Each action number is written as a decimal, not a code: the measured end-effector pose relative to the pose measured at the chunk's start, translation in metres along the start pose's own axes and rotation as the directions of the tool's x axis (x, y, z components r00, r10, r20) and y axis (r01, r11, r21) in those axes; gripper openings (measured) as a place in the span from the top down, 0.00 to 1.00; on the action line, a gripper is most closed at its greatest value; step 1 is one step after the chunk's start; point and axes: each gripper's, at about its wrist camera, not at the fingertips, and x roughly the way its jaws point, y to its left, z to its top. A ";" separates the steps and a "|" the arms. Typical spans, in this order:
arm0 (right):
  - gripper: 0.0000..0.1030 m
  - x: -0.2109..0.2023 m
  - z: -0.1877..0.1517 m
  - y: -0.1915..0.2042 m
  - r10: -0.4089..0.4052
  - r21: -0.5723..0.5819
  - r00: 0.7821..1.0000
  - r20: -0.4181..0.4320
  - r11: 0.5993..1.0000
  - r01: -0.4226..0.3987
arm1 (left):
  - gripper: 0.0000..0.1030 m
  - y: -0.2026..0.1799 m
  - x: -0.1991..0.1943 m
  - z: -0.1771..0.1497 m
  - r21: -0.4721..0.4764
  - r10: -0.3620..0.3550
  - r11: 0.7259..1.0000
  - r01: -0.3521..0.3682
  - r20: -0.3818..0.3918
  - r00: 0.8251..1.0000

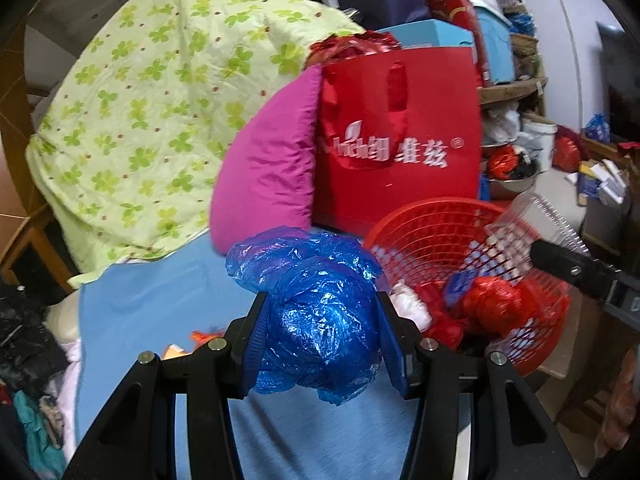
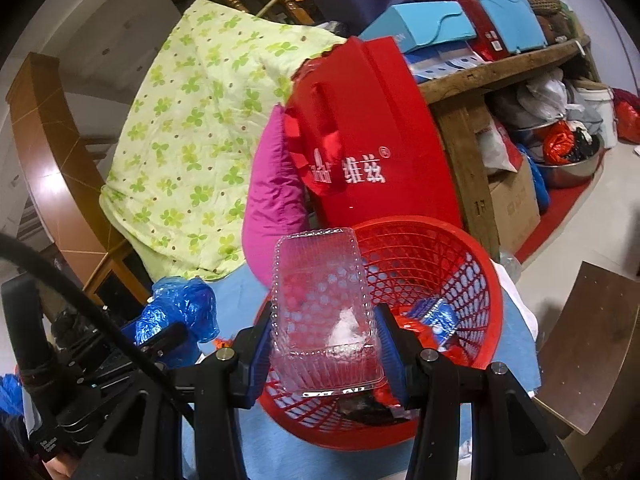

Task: Collect trash
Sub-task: 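Open the right tool over the basket while the left tool drops the blue bag in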

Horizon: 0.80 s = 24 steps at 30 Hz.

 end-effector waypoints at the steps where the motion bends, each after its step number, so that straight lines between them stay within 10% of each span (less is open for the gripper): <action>1: 0.51 0.001 0.000 -0.003 -0.004 0.008 1.000 -0.003 1.000 0.004 | 0.47 -0.003 0.002 0.001 0.001 -0.028 1.000 0.028 0.007 1.000; 11: 0.37 0.004 0.001 -0.022 -0.020 0.109 0.999 -0.042 0.994 0.024 | 0.32 -0.008 0.024 -0.001 -0.063 -0.264 0.963 0.263 -0.005 0.965; 24: 0.37 -0.018 -0.001 0.014 0.006 0.063 1.000 -0.016 0.998 -0.005 | 0.32 0.039 -0.008 -0.043 -0.100 -0.117 0.989 0.113 -0.038 0.992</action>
